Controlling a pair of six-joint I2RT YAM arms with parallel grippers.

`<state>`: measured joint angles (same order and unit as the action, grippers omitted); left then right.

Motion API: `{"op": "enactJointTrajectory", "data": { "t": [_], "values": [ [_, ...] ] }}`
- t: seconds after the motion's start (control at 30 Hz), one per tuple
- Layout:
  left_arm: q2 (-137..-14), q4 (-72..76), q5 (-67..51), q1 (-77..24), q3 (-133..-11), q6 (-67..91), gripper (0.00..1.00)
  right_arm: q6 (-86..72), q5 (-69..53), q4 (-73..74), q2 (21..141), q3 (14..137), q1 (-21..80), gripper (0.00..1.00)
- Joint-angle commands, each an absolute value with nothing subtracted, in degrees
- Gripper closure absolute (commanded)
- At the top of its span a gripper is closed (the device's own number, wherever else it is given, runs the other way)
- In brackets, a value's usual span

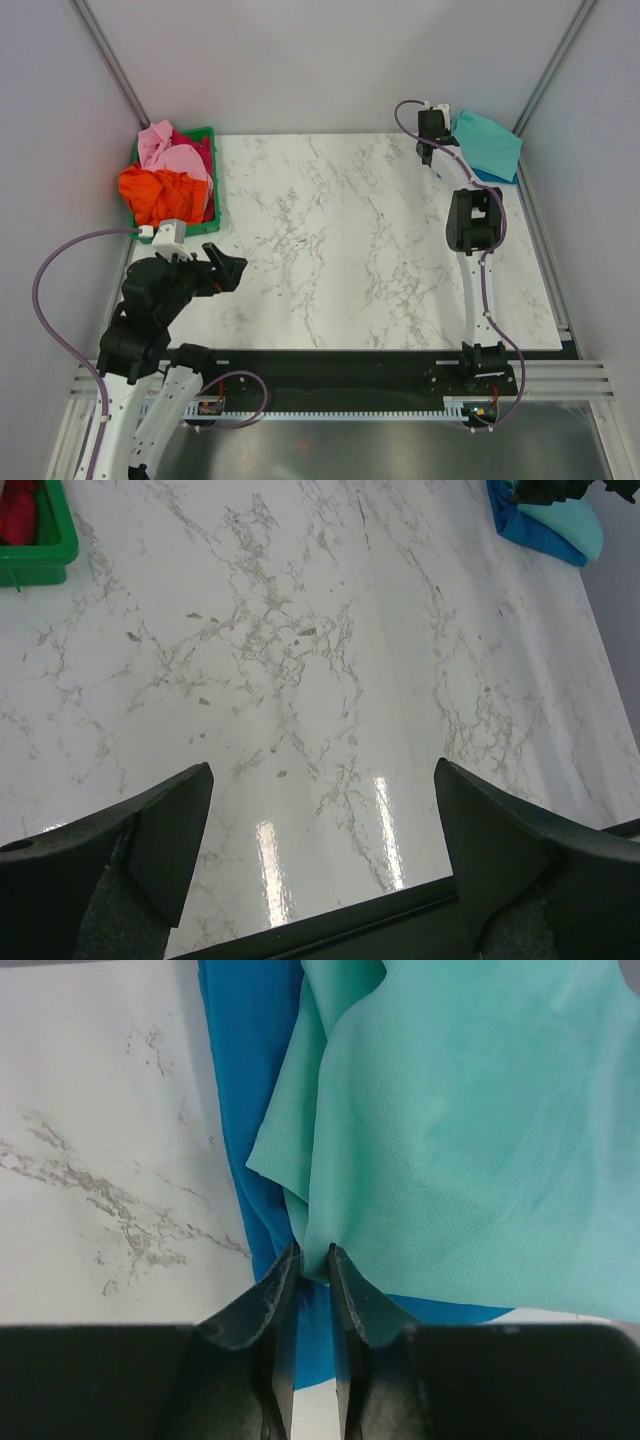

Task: Fold and stack the t-shirts
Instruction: Neatly place the folded tshirt to the corner

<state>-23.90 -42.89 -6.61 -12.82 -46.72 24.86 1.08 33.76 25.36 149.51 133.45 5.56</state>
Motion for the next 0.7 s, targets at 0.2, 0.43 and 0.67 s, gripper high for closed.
{"op": "enactJointTrajectory", "data": {
  "t": [0.2, 0.43, 0.67],
  "values": [
    [-23.29, -40.69, -7.91, -12.48, -46.58, 25.49, 0.0, 0.79, 32.87, 23.2, 145.81, 135.62, 5.89, 0.65],
    [-23.29, -40.61, -7.82, -12.48, -46.5, 25.49, 0.0, 0.61, 33.22, 21.97, 146.86, 137.28, 5.89, 0.66],
    [-23.29, -40.61, -8.0, -12.31, -46.58, 25.49, 0.01, 0.35, 34.19, 21.97, 147.3, 136.58, 5.8, 0.86]
  ]
}}
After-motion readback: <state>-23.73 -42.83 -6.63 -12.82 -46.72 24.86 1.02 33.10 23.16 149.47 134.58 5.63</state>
